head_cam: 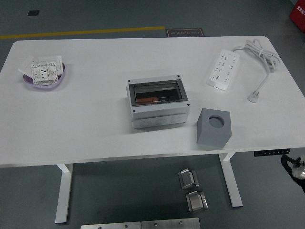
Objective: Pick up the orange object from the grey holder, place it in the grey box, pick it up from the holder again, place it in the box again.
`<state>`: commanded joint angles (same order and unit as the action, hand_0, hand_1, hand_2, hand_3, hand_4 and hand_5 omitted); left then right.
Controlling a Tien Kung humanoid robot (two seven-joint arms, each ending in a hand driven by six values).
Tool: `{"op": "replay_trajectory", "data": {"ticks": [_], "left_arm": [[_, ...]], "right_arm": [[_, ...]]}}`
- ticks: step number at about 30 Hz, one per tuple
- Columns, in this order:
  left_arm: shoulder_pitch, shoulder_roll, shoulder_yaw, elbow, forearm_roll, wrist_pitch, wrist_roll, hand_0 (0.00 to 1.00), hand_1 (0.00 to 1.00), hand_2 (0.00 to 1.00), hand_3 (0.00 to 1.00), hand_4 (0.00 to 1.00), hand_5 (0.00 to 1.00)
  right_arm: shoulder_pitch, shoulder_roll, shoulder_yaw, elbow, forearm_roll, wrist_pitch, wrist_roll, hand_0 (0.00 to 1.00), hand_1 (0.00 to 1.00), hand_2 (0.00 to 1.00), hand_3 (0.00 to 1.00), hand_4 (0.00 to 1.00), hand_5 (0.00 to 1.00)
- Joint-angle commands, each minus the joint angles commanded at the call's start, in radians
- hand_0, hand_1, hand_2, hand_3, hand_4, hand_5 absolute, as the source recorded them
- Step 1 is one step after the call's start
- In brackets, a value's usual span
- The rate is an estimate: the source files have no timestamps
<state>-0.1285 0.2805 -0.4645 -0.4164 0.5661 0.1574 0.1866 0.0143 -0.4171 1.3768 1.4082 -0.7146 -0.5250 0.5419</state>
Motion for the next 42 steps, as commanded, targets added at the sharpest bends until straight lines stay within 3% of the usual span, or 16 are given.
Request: {"op": "replay_trajectory", "data": {"ticks": [13,30,35,42], "left_arm": [[0.023,-0.004,-0.04,0.005,0.003,0.001,0.002,0.656,0.656,0.621,0.65,0.648,0.448],[0.005,-0.01,-0.038,0.012,-0.004,-0.001,0.0,0.658,0.656,0.623,0.65,0.65,0.45],[0.011,-0.007,-0.015,0.022,-0.027,0.0,0.0,0.657,0.657,0.623,0.65,0.65,0.45],[0.022,0.008,0.078,-0.004,-0.03,0.005,-0.001,0.658,0.656,0.623,0.649,0.65,0.452]], "right_arm": [[0.005,0.002,-0.017,-0.009,-0.004,0.002,-0.006,0.75,0.677,0.723,0.704,0.706,0.434],[0.006,0.002,-0.026,-0.014,-0.006,0.0,-0.008,0.748,0.674,0.721,0.696,0.694,0.428],[0.01,0.003,-0.045,-0.022,0.001,0.003,-0.009,0.747,0.674,0.72,0.694,0.687,0.424],[0.045,0.01,-0.097,-0.029,0.008,0.007,-0.008,0.747,0.674,0.72,0.694,0.689,0.427]]}}
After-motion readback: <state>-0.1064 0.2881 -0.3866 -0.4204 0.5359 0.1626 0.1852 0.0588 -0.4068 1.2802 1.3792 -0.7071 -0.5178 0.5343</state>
